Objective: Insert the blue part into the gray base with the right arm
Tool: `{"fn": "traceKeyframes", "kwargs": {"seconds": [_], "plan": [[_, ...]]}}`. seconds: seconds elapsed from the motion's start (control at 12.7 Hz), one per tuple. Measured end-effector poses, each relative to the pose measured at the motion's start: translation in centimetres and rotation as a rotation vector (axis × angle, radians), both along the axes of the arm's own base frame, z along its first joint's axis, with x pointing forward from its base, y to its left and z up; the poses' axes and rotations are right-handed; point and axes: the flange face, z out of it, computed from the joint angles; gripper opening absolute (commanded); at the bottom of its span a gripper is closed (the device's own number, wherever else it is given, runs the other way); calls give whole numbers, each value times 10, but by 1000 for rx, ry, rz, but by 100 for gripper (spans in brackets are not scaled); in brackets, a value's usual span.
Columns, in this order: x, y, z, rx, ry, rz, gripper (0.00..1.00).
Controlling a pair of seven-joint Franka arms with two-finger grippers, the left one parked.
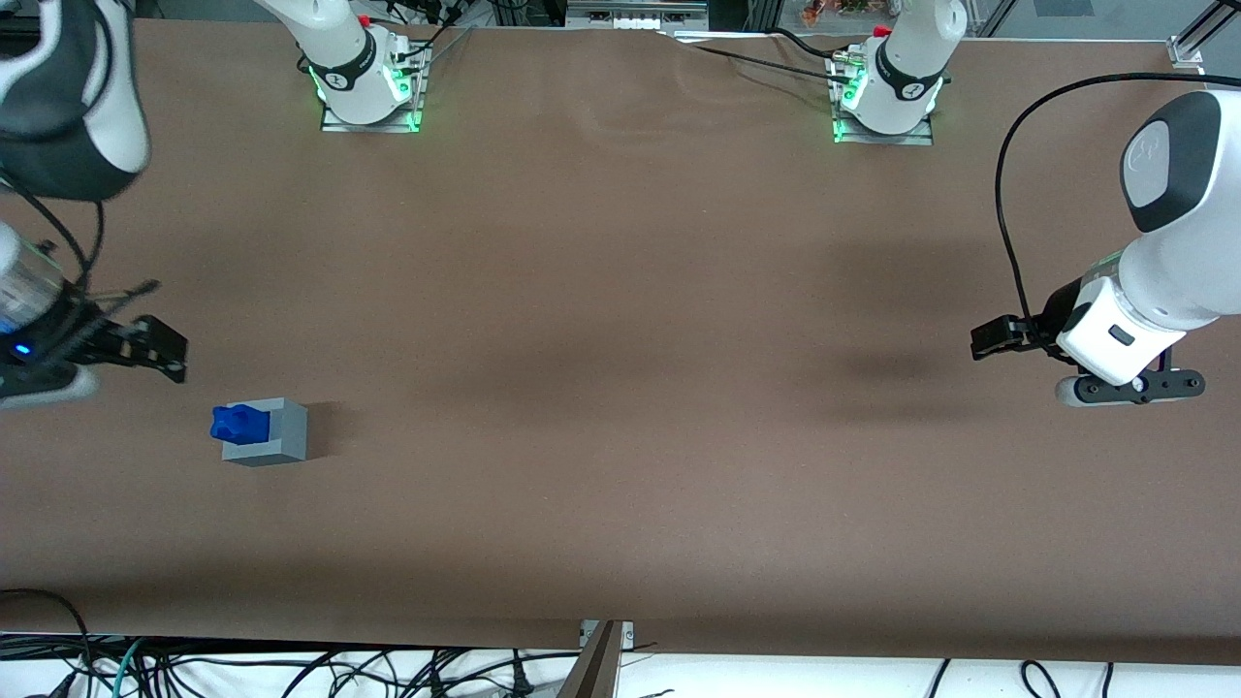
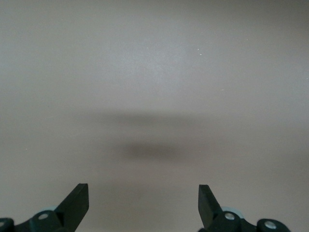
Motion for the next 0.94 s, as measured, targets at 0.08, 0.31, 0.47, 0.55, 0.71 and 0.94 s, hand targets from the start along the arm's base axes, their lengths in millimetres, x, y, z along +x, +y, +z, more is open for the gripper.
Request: {"fn": "traceKeyframes", "kwargs": {"seconds": [0.08,0.31,0.47,0.55,0.71,0.94], "plan": [[-10,-14,12,6,-8,-19,100],[-39,-25,19,25,99,-50,100],[-45,-24,12,31,152,-71,100],[-46,-23,10,32,167,-72,100],[-46,-21,9,32,172,-70,100],[-46,-22,8,32,173,-73,100]]}}
